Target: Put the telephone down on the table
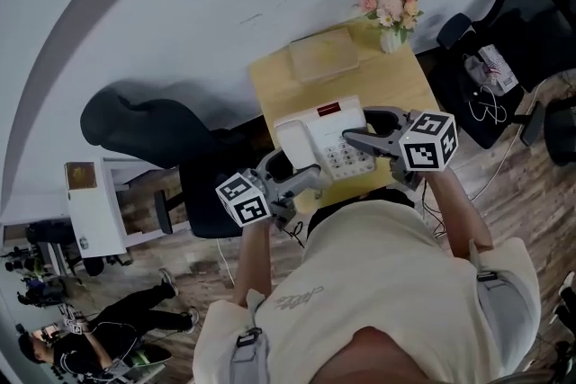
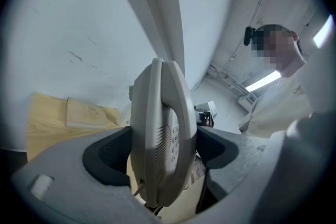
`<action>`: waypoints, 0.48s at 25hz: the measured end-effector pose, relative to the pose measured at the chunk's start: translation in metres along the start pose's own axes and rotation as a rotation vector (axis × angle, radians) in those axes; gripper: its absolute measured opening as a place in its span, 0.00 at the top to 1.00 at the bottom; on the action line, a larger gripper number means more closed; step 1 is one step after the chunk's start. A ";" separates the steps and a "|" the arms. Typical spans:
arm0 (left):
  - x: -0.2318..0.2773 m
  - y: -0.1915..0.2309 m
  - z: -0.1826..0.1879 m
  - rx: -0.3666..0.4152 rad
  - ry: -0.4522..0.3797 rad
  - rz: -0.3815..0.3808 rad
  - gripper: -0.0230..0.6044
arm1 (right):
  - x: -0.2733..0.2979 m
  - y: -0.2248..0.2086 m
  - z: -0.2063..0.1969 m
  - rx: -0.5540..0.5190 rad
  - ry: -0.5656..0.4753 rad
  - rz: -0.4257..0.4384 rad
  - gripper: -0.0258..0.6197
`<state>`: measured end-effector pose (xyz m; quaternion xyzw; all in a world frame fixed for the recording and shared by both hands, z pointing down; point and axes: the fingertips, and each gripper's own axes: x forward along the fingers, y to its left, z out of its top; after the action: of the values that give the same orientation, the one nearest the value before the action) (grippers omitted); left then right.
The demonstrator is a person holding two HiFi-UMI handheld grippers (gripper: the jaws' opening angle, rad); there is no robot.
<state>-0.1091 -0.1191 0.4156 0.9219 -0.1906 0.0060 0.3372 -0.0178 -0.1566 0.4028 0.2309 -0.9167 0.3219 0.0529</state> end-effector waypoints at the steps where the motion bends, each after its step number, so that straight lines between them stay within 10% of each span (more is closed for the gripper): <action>1: -0.003 0.004 0.004 -0.001 -0.002 -0.011 0.37 | 0.005 0.000 0.003 -0.001 0.006 -0.008 0.60; 12: -0.026 0.065 0.020 -0.053 -0.016 -0.058 0.37 | 0.066 -0.020 0.012 0.027 0.080 -0.057 0.60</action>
<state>-0.1584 -0.1680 0.4366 0.9178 -0.1664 -0.0163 0.3601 -0.0665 -0.2032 0.4203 0.2447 -0.9024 0.3417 0.0956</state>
